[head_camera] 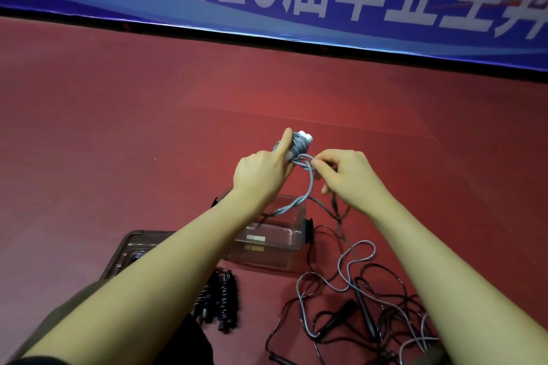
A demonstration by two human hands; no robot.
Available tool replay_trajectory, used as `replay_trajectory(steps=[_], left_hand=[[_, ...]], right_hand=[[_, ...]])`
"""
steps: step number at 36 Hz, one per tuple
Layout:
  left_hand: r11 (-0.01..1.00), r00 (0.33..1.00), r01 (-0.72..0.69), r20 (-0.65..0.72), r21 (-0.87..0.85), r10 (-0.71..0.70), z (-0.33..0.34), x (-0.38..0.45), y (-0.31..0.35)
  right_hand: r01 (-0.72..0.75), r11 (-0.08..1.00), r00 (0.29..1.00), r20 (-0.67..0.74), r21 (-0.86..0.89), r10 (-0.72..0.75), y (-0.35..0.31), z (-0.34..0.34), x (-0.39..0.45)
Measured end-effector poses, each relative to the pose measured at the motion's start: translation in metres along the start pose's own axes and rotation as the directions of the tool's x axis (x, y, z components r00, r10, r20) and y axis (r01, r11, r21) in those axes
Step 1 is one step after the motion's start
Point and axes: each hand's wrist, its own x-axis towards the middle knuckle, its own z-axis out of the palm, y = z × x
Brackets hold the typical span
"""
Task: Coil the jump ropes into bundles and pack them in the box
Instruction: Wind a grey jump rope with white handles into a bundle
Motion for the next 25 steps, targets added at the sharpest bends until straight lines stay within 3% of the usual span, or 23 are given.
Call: replay_trajectory(steps=[4,7,9,14,25], left_hand=[[1.000,1.000,0.014,0.012,0.001,-0.014,-0.005,0.001,0.001],[1.000,0.999,0.021,0.042,-0.011,-0.021,-0.005,0.001,0.000],[0.999,0.998,0.033,0.044,-0.013,-0.033,-0.005,0.001,-0.001],[0.998,0.997,0.059,0.045,-0.002,-0.059,-0.007,0.002,-0.006],[0.995,0.997,0.075,-0.023,-0.072,-0.077,-0.018,0.005,-0.006]], right_hand=[[-0.032,0.994,0.980,-0.190,0.104,0.052,0.000,0.004,-0.001],[-0.086,0.939,0.962,-0.216,0.334,0.166,-0.006,0.004,-0.002],[-0.096,0.923,0.950,-0.244,0.372,0.197,-0.007,0.003,-0.002],[-0.164,0.953,0.914,-0.324,0.254,0.244,-0.010,0.001,-0.002],[-0.330,0.926,0.928,-0.245,-0.182,0.282,0.024,0.018,-0.001]])
